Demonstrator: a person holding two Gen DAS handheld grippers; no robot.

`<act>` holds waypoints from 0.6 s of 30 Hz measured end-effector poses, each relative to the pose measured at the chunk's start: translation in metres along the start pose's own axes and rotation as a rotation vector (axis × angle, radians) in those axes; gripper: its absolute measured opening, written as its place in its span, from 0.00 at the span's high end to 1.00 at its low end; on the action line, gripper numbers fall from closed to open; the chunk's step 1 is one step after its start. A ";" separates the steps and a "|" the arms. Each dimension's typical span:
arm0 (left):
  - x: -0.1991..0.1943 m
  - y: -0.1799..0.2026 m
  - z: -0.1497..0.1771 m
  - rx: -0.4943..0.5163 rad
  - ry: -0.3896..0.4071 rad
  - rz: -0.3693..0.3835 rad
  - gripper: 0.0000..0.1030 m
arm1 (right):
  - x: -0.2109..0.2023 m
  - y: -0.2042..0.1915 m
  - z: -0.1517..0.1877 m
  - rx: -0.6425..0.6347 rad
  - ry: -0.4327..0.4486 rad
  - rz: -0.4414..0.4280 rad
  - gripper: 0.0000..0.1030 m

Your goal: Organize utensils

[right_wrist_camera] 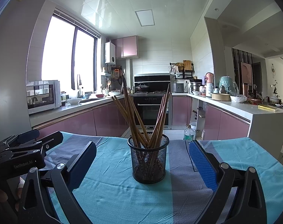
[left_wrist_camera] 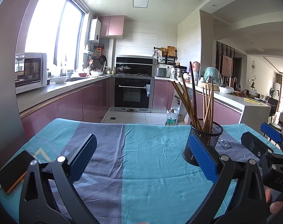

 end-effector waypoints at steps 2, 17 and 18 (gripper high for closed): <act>0.000 0.000 0.000 0.000 0.000 -0.001 0.06 | 0.000 0.000 0.000 0.000 0.000 0.000 0.07; 0.000 0.000 0.000 0.003 0.000 0.000 0.06 | 0.001 0.001 0.002 0.003 -0.001 -0.001 0.07; 0.000 0.000 0.000 0.003 0.000 0.000 0.06 | 0.001 0.001 0.001 0.002 0.000 0.000 0.07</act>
Point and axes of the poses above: each gripper's, at about its wrist camera, not at the fingertips, and x roughly the way its jaws point, y to its right, z to its underside, the point moved 4 cm from there along x, roughly the way its jaws point, and after that the axes turned 2 degrees about y, right-handed, at the moved point
